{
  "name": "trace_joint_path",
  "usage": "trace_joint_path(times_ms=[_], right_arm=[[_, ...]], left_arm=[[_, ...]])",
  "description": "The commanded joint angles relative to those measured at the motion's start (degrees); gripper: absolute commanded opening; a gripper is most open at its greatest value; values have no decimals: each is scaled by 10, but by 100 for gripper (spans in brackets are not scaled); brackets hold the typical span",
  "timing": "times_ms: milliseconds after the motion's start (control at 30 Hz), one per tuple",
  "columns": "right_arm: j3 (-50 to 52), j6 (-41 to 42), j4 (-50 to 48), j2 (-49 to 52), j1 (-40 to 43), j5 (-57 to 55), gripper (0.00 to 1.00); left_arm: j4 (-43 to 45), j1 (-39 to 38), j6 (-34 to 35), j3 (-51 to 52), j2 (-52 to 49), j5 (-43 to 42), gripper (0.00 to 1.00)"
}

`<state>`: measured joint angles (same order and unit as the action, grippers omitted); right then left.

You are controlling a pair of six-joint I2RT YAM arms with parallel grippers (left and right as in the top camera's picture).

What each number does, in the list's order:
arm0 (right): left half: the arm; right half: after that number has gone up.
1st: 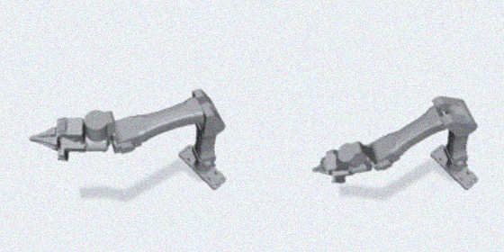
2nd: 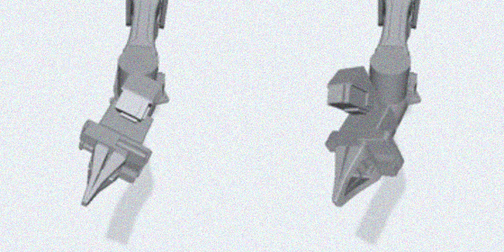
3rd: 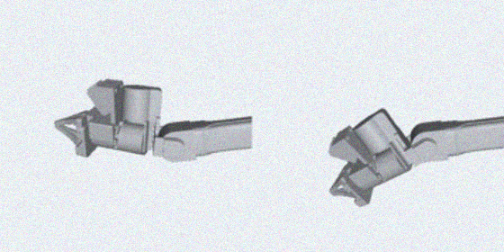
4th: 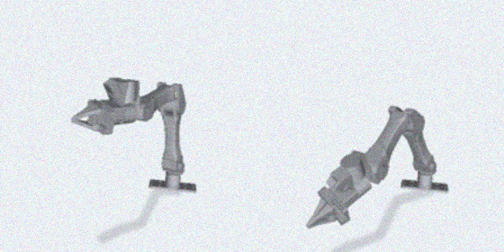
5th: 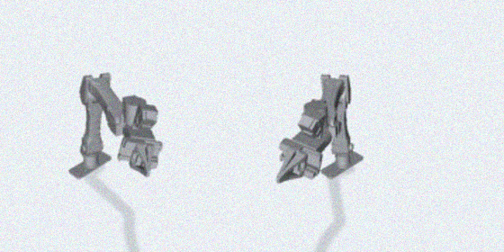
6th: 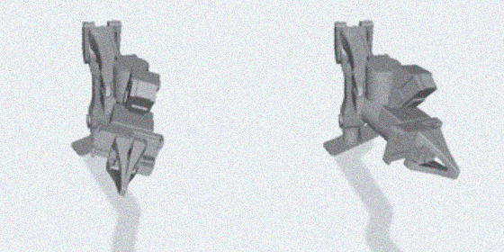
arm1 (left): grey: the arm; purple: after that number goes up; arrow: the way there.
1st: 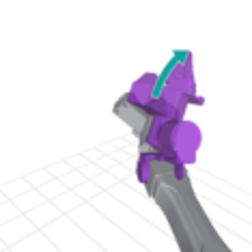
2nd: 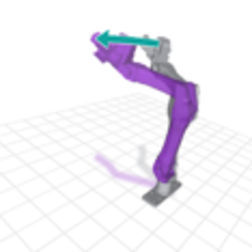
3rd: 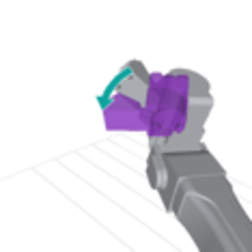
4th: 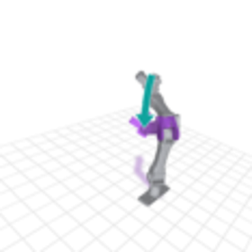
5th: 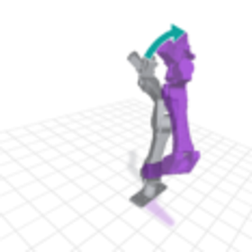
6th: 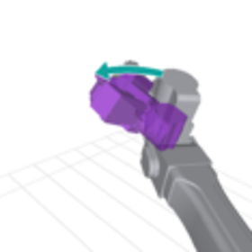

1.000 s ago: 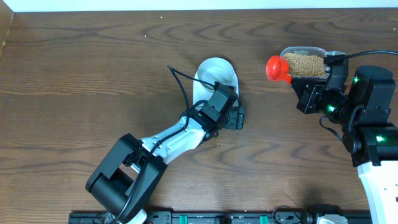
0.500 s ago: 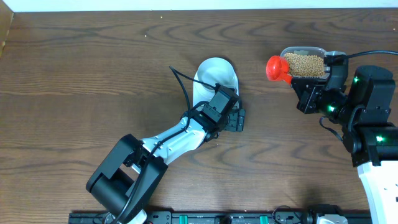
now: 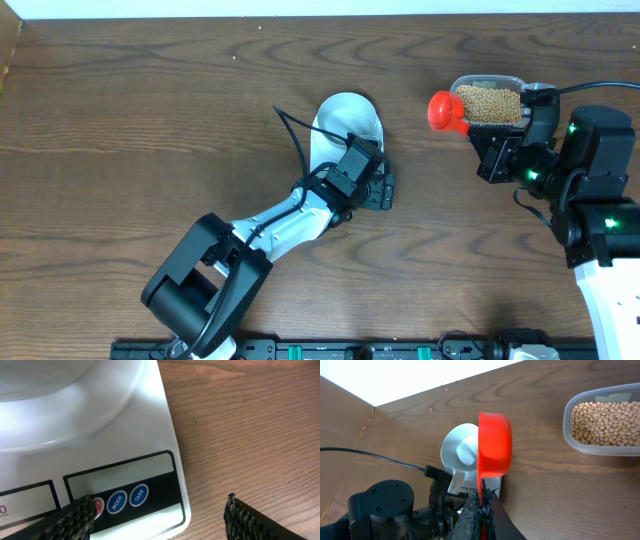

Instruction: Scoop item into bowl and weigh 50g on scale

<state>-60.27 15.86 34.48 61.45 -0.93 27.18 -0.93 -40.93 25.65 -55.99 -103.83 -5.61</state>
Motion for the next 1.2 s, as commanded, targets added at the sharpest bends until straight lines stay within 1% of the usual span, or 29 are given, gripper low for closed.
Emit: trace_joint_path(times_ms=[0,200,367,600,767,867,1033,1167], right_arm=[[-8,-7,-3,-4,6,-1,1],[-8,-7,-3,-4,6,-1,1],[-8,-7,-3,-4,6,-1,1],[-8,-9,-3,-4,6,-7,1],[-8,-10,-4,-4,6,-8,1],[-8,-10,-4,-4,6,-12,1],[-8,-10,-4,-4,6,-19,1],[-8,-10,-4,-4,6,-33,1]], left_arm=[[-3,0,-1,-5,-22,1,84],[-3,0,-1,-5,-23,-2,84],[0,0,-1,-6,-3,-30,84],[-6,0,-1,-6,104,-30,85],[-46,0,-3,-6,179,-28,85],[-69,0,-8,-6,205,-24,85],[-104,2,-10,-6,219,15,85],[-124,20,-10,-6,219,38,85]])
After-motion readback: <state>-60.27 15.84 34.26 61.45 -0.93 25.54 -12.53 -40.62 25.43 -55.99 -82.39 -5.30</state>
